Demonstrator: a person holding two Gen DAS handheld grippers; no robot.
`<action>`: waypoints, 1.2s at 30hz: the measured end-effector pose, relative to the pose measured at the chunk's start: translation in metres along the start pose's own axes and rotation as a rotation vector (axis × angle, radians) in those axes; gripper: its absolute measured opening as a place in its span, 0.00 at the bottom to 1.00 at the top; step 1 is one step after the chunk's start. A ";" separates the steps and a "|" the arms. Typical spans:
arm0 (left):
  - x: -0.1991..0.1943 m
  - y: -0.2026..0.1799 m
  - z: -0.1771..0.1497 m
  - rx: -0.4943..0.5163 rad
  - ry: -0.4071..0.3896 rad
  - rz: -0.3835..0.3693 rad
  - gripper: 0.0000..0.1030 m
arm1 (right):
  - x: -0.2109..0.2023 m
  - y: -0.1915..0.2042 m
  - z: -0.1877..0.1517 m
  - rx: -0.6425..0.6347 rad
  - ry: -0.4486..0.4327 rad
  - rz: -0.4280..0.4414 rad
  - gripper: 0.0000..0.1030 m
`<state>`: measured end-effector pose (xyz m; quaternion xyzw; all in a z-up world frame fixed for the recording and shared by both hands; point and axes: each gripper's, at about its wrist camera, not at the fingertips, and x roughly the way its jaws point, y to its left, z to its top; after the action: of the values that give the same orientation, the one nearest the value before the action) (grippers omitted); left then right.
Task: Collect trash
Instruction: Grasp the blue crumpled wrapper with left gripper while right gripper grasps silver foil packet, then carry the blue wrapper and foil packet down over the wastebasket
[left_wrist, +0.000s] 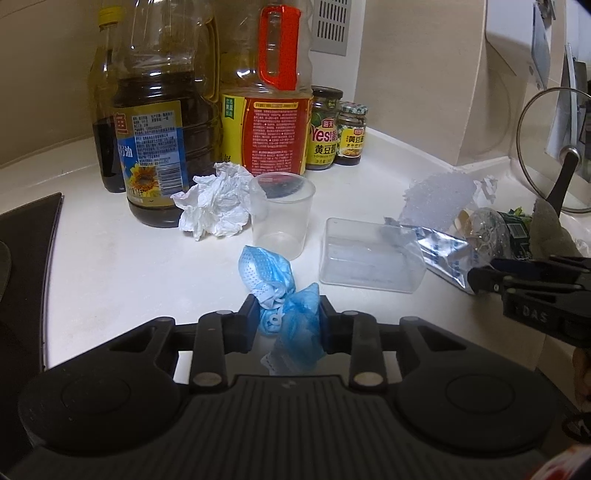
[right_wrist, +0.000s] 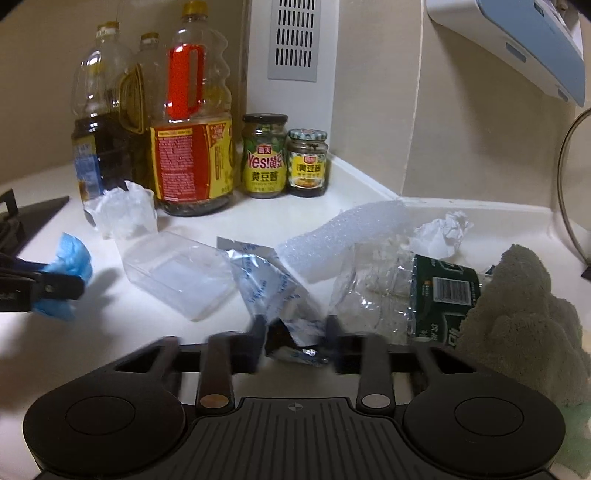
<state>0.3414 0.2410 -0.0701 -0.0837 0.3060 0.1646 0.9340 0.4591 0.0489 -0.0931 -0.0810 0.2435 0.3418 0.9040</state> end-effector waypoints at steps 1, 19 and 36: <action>-0.001 -0.001 0.000 0.000 0.001 -0.003 0.26 | 0.000 -0.001 0.000 0.006 0.002 0.001 0.18; -0.040 -0.029 -0.009 0.019 -0.019 -0.038 0.20 | -0.078 -0.029 0.007 0.275 -0.079 0.114 0.08; -0.107 -0.095 -0.050 0.049 -0.024 -0.120 0.20 | -0.188 -0.046 -0.039 0.323 -0.089 0.124 0.01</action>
<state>0.2672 0.1127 -0.0407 -0.0770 0.2931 0.1016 0.9476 0.3529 -0.1071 -0.0352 0.0957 0.2595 0.3566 0.8924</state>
